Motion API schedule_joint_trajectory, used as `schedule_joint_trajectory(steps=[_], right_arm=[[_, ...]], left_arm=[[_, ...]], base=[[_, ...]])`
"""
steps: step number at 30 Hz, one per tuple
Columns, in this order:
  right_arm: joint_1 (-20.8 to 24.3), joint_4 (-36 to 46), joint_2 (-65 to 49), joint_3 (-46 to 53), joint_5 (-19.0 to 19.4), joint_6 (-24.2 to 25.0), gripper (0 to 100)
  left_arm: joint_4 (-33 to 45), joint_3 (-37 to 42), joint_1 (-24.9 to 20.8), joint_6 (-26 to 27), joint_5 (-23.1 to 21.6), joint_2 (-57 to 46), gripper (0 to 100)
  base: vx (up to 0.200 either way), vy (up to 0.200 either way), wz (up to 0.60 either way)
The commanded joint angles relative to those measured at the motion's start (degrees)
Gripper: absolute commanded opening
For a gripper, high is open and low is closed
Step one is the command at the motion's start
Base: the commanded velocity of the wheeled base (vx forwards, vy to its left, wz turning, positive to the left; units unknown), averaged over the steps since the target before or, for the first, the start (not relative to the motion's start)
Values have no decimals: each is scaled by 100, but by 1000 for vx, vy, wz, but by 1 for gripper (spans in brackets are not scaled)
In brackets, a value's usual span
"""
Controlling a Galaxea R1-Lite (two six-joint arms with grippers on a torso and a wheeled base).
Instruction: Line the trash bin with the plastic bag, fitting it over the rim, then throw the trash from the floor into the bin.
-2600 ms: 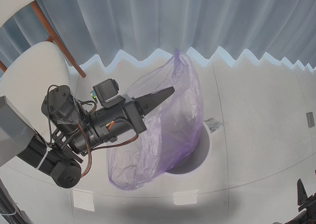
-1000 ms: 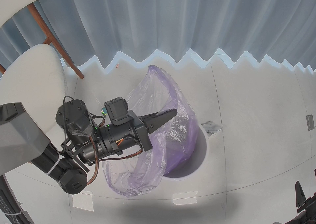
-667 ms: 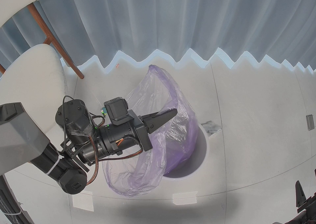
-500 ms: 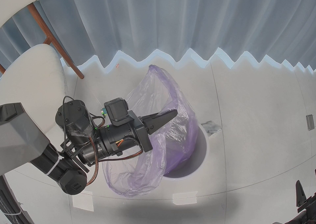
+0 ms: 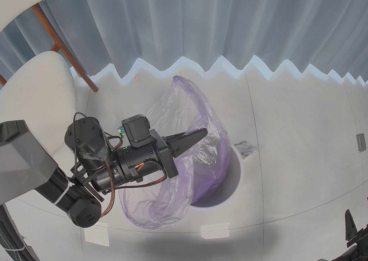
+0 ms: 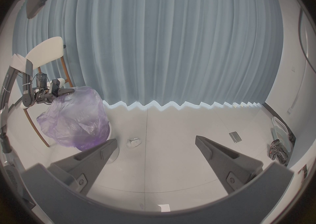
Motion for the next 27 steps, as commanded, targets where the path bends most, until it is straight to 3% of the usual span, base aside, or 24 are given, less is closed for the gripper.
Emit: schedule_joint_trajectory(steps=[1, 8, 12, 17, 21, 22, 24, 27], right_arm=[[0, -13, -101, 101, -55, 69, 100], [0, -13, -101, 101, -11, -72, 100], [0, -57, -101, 101, -64, 113, 100], [0, -101, -101, 101, 15, -125, 100], [9, -374, -101, 101, -187, 148, 100], [9, -505, -101, 101, -187, 113, 100], [35, -1569, -22, 101, 182, -564, 100], [26, -1279, -66, 101, 182, -494, 100]], left_arm=[[-3, -17, 0, -3, 8, -26, 0], [-3, -8, 0, -12, 0, -141, 0], [-3, -8, -9, -12, 0, -149, 0], [-3, 0, -35, -3, 0, -141, 0], [-3, -8, -9, -12, 0, -167, 0], [-3, -8, -9, -12, 0, -176, 0], [-3, -8, -35, -21, 0, -220, 0], [-3, 36, -114, -3, 8, -176, 0]], base=[[0, 0, 0], [0, 0, 0], [0, 0, 0], [0, 0, 0], [0, 0, 0], [0, 0, 0], [0, 0, 0], [0, 0, 0]])
